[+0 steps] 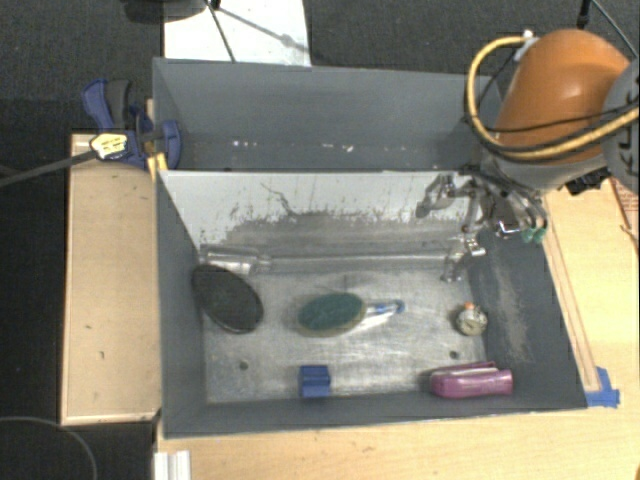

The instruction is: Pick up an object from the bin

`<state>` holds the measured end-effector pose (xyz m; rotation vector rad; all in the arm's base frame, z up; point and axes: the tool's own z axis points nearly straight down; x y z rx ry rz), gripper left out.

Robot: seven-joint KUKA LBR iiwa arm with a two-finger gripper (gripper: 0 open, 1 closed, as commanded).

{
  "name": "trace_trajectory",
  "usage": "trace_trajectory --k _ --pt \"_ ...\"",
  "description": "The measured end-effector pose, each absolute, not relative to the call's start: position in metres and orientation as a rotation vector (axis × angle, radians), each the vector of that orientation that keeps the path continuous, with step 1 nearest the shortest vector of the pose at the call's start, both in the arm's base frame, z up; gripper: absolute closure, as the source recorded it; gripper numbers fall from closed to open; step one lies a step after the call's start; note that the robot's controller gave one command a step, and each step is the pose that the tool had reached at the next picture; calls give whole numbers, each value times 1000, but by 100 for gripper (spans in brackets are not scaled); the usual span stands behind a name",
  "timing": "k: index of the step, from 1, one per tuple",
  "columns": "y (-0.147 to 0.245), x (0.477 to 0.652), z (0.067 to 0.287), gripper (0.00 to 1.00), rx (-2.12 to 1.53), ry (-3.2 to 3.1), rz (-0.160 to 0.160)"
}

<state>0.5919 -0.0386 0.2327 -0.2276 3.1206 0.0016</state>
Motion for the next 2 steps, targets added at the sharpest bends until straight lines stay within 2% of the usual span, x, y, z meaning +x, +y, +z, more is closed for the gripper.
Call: trace_trajectory --k 1,2 --pt "-14 556 71 0 -308 3117 -1" --pt "-14 558 75 100 -313 3110 -1"
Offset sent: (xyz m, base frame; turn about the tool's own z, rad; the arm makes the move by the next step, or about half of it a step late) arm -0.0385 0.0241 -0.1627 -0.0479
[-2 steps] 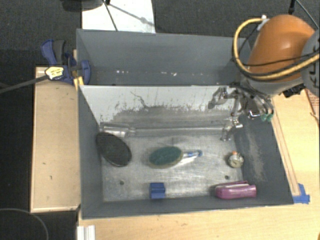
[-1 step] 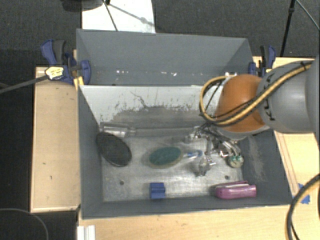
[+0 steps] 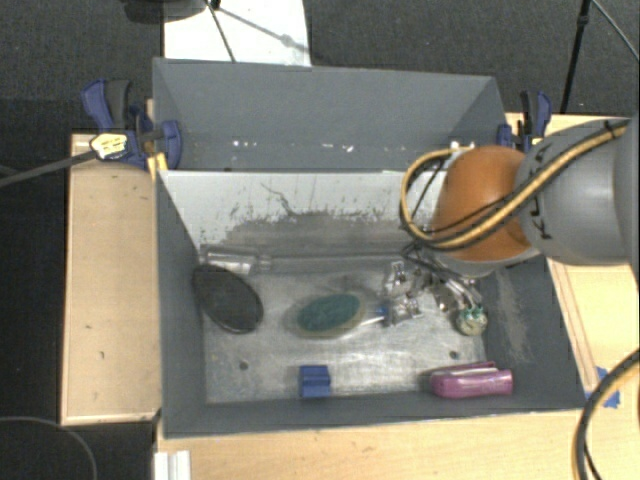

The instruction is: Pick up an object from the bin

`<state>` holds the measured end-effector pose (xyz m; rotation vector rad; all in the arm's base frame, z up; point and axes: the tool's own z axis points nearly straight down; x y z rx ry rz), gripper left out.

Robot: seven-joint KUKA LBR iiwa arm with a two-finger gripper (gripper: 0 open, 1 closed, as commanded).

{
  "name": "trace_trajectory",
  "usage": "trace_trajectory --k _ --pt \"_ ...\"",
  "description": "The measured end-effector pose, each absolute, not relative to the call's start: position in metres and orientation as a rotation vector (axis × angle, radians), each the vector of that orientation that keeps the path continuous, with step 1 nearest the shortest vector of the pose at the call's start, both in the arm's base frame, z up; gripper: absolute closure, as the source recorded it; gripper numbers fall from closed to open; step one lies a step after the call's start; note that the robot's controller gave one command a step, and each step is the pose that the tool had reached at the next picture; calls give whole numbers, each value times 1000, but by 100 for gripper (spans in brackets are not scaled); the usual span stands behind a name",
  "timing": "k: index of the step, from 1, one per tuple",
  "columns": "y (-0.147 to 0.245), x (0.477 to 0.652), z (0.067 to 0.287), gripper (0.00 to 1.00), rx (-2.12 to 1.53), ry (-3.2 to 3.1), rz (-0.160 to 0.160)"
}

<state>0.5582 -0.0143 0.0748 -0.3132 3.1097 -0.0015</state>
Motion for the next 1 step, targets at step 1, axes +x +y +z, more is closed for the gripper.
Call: trace_trajectory --k 1 --pt "-23 579 213 100 -413 3102 -4"
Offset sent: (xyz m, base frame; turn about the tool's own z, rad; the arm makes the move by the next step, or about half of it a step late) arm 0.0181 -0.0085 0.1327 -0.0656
